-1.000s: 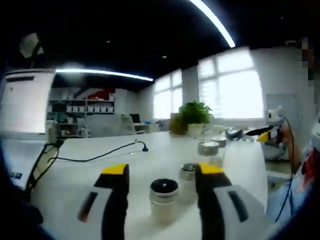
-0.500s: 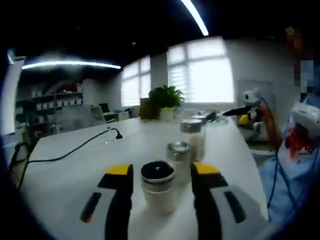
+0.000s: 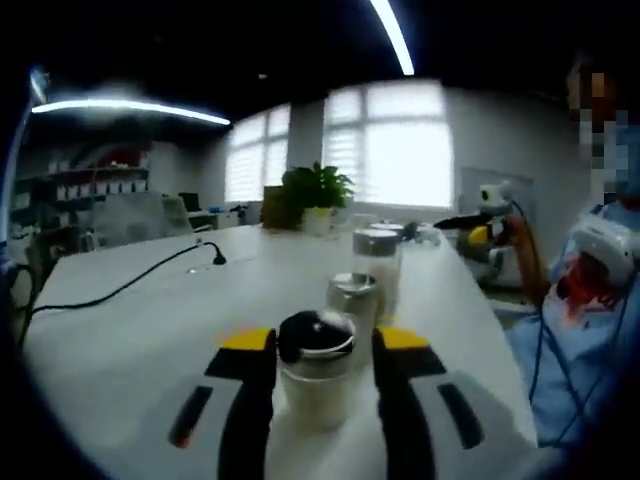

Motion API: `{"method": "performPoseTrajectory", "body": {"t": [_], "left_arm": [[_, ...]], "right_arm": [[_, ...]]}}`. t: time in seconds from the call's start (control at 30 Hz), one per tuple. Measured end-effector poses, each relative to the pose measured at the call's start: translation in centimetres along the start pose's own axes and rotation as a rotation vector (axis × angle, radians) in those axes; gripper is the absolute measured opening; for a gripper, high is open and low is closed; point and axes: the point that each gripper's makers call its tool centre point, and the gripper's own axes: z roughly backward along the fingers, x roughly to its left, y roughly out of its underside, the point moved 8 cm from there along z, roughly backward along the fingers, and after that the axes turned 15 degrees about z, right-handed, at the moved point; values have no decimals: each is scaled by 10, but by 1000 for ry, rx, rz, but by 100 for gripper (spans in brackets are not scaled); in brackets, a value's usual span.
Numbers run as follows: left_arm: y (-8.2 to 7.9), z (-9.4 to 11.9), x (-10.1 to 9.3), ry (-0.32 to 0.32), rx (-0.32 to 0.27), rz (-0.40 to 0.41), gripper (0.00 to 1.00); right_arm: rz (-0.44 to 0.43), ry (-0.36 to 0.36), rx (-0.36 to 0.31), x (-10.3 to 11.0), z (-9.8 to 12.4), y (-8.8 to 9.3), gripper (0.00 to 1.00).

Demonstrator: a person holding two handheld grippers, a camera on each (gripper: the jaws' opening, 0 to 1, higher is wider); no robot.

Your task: Rotate the seasoning bottle until the label or dispensing opening points toward the visible target arrow and the bottle remains upright within the marked orientation range

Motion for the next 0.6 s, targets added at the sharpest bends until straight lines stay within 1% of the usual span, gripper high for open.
{"method": "performPoseTrajectory", "body": {"t": [0.03,0.13,0.17,0.2,0.23,0.3,0.43,0.53,0.6], "left_arm": [[-1,-1,1,-5,-4,-11,36],[-3,-1,2,-20,14,-10,33],[-3,-1,3,-44,18,-51,33],[-3,-2,1,-43,18,-84,33],[-2,-3,-2,-38,20,-71,33],[-3,-4,-1,-56,26,-69,33],[-3,-3,0,-62,24,-72,33],[-2,-3,1,-77,9,-50,33],[-1,-3,1,-92,-6,-27,33]], "right_arm": [[-4,-4,-3,0,0,-1,99],[-5,-10,-14,1,1,-3,99],[-3,-7,-14,0,2,-3,99],[-1,-2,-13,0,2,-3,99],[0,2,-11,-1,3,-3,99],[-1,7,-10,-2,3,-3,99],[0,5,-12,-1,3,-3,99],[-1,0,-6,-1,3,-2,99],[1,17,-9,-3,5,-3,99]]}}
